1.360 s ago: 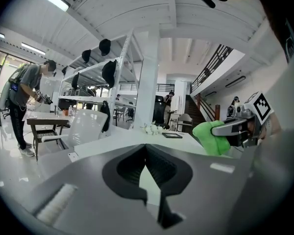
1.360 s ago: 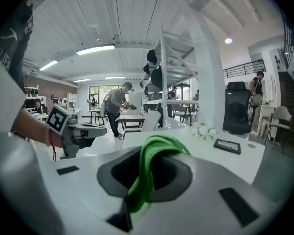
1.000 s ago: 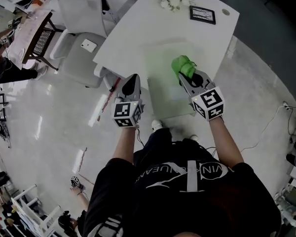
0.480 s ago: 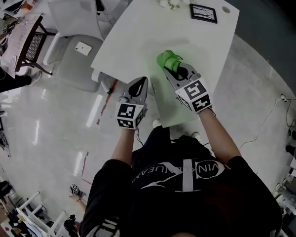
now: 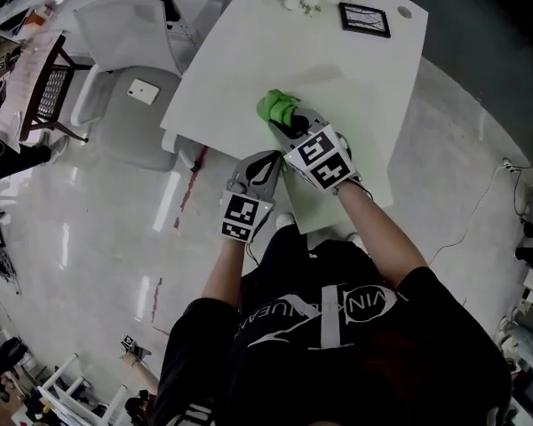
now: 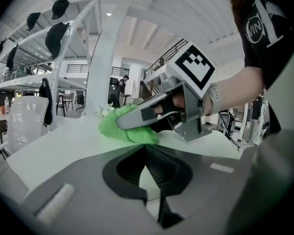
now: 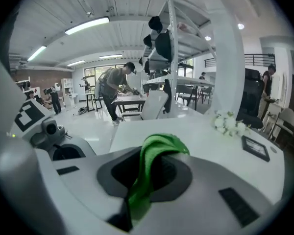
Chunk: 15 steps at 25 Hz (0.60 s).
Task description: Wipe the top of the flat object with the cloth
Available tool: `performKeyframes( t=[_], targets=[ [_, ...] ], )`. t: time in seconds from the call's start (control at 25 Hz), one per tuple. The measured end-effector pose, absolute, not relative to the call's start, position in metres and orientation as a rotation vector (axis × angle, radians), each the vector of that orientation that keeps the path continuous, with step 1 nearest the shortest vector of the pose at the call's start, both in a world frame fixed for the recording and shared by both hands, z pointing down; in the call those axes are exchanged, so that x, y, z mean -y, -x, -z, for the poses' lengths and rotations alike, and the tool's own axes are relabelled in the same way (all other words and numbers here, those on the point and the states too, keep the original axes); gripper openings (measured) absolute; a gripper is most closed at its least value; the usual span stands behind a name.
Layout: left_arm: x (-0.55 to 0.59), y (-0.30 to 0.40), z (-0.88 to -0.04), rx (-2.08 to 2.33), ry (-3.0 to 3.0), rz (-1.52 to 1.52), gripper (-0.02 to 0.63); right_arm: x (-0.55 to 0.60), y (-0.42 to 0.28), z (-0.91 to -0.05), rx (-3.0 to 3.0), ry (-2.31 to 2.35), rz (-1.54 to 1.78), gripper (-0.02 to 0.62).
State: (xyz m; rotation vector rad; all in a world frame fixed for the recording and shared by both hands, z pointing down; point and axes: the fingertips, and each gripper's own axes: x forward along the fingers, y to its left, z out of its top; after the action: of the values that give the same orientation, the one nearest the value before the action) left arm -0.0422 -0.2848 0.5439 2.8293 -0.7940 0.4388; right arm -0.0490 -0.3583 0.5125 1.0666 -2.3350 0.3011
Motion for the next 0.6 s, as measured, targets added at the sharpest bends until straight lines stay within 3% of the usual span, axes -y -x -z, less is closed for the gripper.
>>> performKeyframes(
  t=[0.6],
  targets=[
    [0.282,0.042,-0.544,0.83,-2.792,-0.401,0.011,0.363,-0.059,-0.517,2.166,-1.322,-0.368,0.037]
  ],
)
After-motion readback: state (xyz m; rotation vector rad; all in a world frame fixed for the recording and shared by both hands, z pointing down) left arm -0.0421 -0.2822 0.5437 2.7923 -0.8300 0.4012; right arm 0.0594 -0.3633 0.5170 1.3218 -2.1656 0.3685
